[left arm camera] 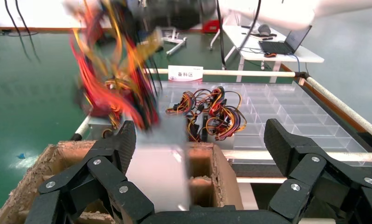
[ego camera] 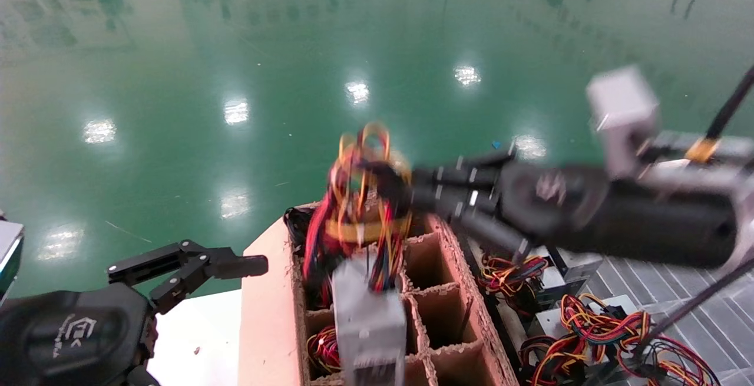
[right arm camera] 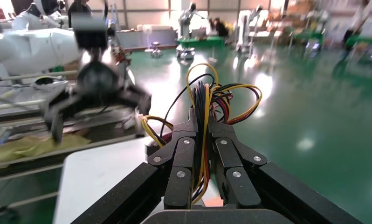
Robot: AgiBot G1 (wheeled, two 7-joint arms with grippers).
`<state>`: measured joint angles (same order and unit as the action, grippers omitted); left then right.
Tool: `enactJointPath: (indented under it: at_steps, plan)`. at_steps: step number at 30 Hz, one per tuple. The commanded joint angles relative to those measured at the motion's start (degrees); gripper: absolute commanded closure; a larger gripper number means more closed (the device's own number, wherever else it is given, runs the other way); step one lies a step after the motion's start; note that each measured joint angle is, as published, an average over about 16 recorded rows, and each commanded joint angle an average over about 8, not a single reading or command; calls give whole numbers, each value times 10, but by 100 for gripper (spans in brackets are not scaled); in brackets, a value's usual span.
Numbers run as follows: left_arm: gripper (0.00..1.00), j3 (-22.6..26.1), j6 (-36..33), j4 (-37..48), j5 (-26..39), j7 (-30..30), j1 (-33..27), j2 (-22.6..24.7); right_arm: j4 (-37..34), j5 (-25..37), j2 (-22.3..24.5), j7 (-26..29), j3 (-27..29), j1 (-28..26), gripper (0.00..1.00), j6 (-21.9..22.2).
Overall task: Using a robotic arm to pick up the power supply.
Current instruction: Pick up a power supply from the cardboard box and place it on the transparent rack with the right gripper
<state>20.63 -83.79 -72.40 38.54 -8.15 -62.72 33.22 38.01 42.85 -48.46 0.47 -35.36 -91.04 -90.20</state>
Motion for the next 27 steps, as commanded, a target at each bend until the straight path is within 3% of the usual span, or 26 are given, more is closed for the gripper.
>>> enactJointPath:
  at_steps: [1, 15, 27]
  plan:
    - [0, 0, 0, 0, 0, 0, 0, 0, -2, -16, 6, 4, -1, -23, 100, 0]
    - [0, 0, 0, 0, 0, 0, 0, 0, -202, 124, 15, -62, -49, -239, 100, 80]
    - [0, 0, 0, 0, 0, 0, 0, 0, -278, 260, 16, -139, -120, -368, 100, 143]
